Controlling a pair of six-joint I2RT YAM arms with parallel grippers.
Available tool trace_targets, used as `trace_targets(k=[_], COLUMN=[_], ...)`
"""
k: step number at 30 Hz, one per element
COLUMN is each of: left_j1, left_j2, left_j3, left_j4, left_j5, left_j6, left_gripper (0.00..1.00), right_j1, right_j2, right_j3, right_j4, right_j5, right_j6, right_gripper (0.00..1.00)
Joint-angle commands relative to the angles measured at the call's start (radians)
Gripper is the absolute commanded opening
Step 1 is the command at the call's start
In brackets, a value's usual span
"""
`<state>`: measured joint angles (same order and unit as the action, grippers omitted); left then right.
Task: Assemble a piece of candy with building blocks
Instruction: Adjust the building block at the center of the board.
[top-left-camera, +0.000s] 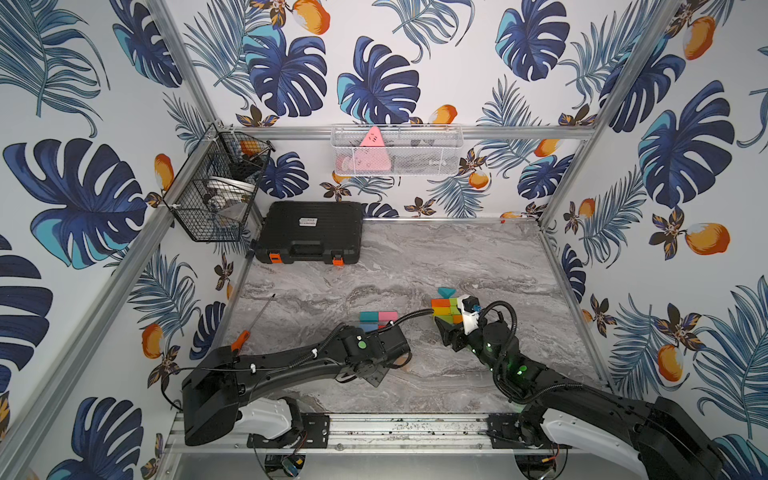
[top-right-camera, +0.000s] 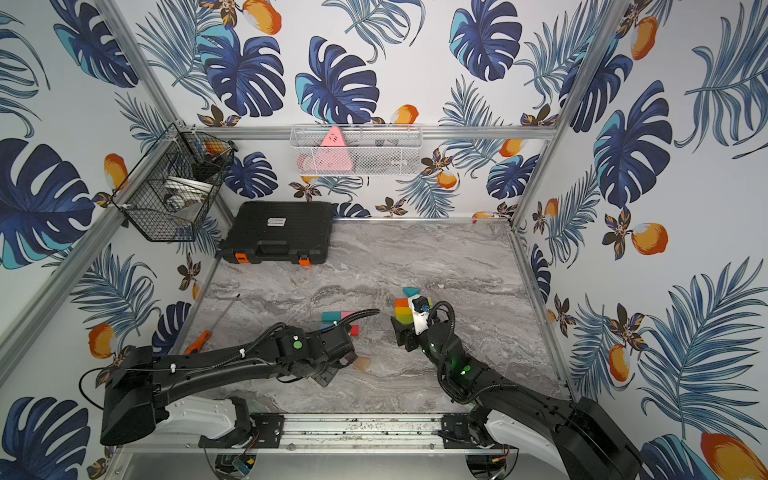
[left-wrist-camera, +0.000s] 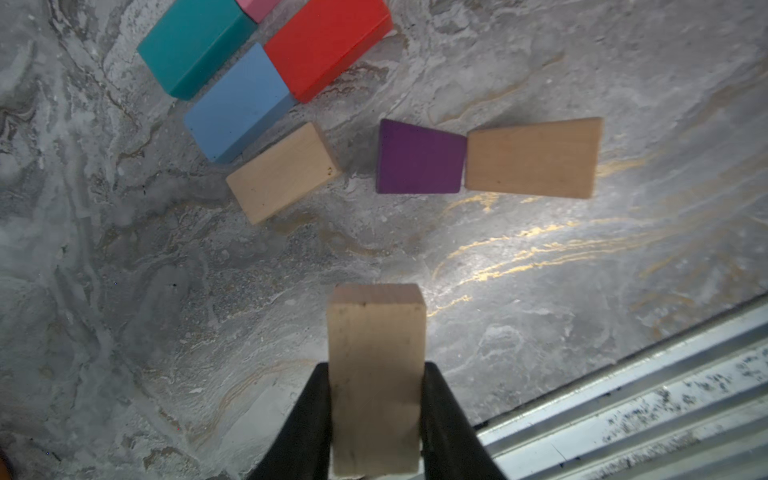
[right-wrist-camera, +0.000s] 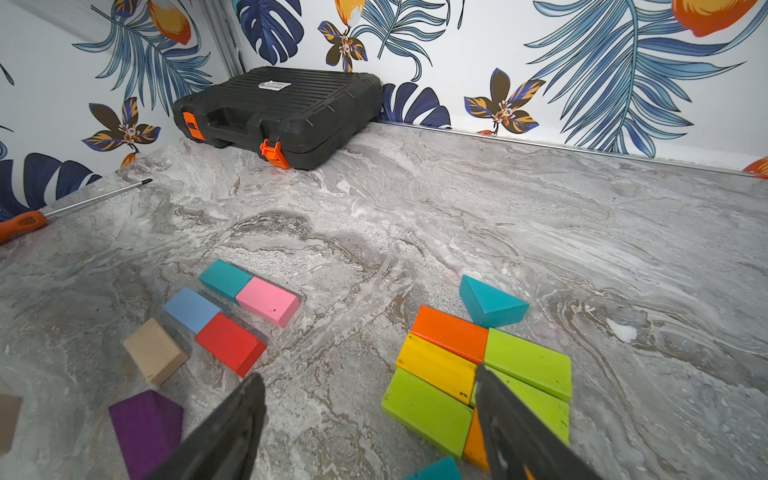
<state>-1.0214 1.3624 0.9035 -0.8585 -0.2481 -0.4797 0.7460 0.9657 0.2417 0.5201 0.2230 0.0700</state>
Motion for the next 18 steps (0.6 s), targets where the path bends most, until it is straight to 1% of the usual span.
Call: trace_targets(k=[1, 6, 15, 18], left_j1=[0.029, 0.081, 0.103, 0.104], left_j2=[0.029, 0.102, 0.19, 0.186], left_j3=[0.006, 0.016, 0.063, 0.059], left_j4=[0.046, 0.104, 0.132, 0.142], left_j5=[0.007, 0.039, 0.033, 0.037], left_j6=[0.027, 0.063, 0.094, 0.095], left_gripper=[0.24, 0.24, 0.23, 0.23], right_j1=[0.001, 0.002, 0.001, 0.002], right_j2=[0.001, 0.005, 0.005, 0.005], right_j3=[0.005, 0.007, 0.008, 0.008], right_j4=[0.023, 0.022, 0.017, 0.015], right_j5=[0.002, 0.002, 0.002, 0.001], right_j6=[0.007, 0.005, 0.004, 0.004], right_gripper=[0.81, 0.81, 0.81, 0.81])
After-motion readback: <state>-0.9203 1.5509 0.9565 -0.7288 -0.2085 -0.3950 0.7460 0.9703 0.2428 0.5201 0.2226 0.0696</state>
